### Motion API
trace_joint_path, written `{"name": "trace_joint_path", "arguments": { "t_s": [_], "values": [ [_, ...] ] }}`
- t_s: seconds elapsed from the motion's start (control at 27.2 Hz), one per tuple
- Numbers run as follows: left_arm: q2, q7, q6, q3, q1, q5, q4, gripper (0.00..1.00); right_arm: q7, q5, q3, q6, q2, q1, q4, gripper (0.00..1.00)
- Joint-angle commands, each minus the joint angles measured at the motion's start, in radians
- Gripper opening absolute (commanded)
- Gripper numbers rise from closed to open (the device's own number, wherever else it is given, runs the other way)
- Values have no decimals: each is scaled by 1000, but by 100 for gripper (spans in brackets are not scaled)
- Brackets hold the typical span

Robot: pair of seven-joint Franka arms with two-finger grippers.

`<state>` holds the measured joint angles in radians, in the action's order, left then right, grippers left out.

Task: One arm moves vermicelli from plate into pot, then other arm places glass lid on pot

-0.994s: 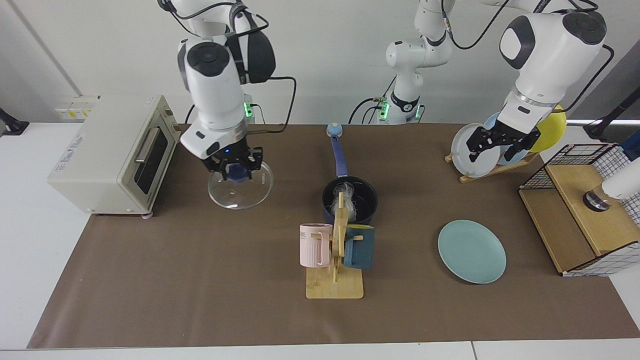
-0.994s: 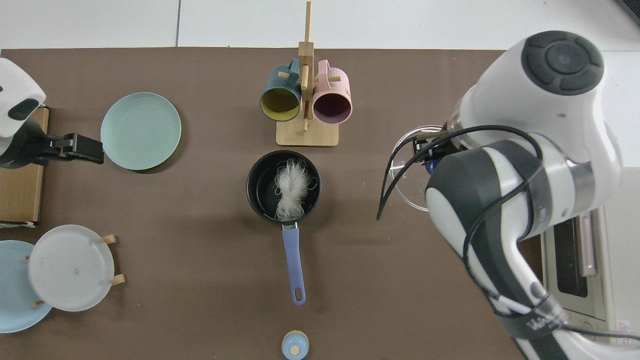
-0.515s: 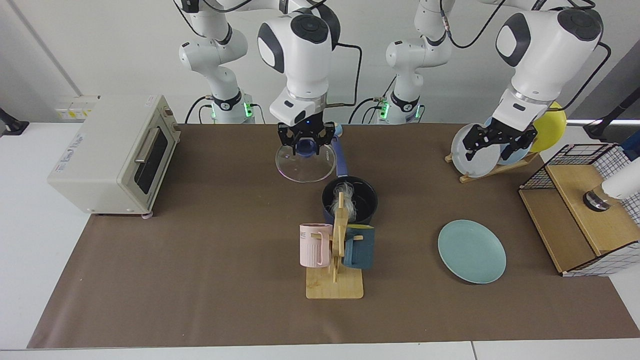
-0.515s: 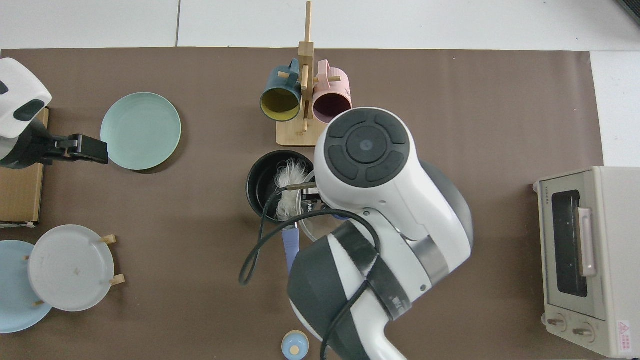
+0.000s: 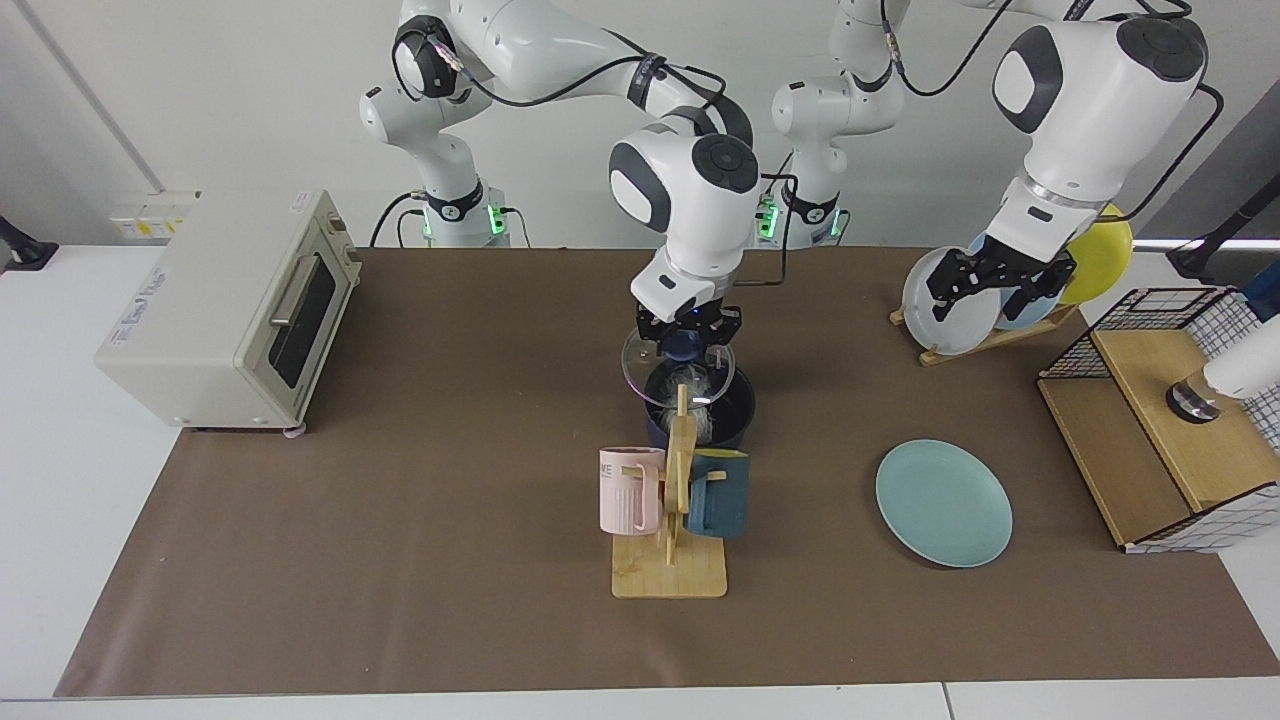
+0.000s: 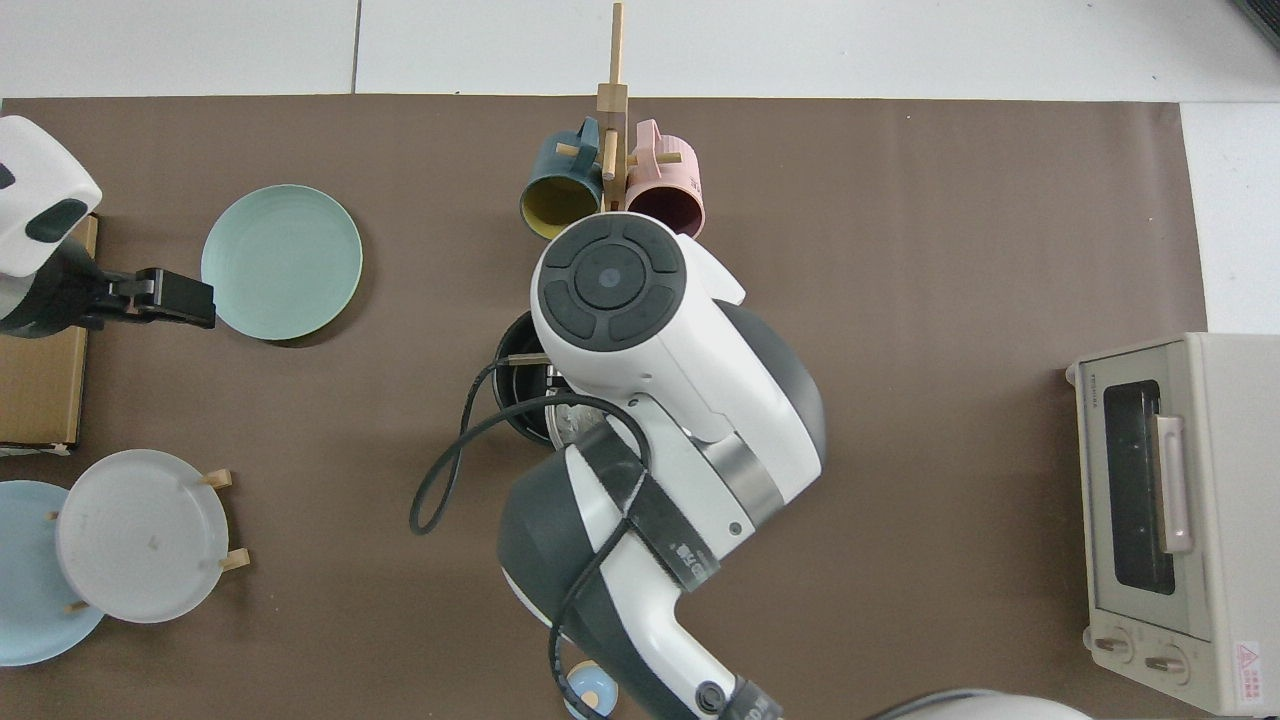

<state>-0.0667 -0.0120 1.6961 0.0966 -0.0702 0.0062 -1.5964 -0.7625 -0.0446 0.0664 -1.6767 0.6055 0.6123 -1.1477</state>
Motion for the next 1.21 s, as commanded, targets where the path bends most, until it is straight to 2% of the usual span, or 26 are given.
{"name": "trace_joint_path", "arguments": {
  "t_s": [0.0,0.55,1.18],
  "values": [
    [16,-11,-9,-3,3,11,-10,100,-46,17,-13,20,53,35,85,0],
    [16,-11,-9,-4,4,11,-10,100,-49,6,-34,-46,85,29,86,0],
    [16,-11,-9,-3,3,11,-10,100,-49,8,-26,-72,99,30,86,0]
  ]
}}
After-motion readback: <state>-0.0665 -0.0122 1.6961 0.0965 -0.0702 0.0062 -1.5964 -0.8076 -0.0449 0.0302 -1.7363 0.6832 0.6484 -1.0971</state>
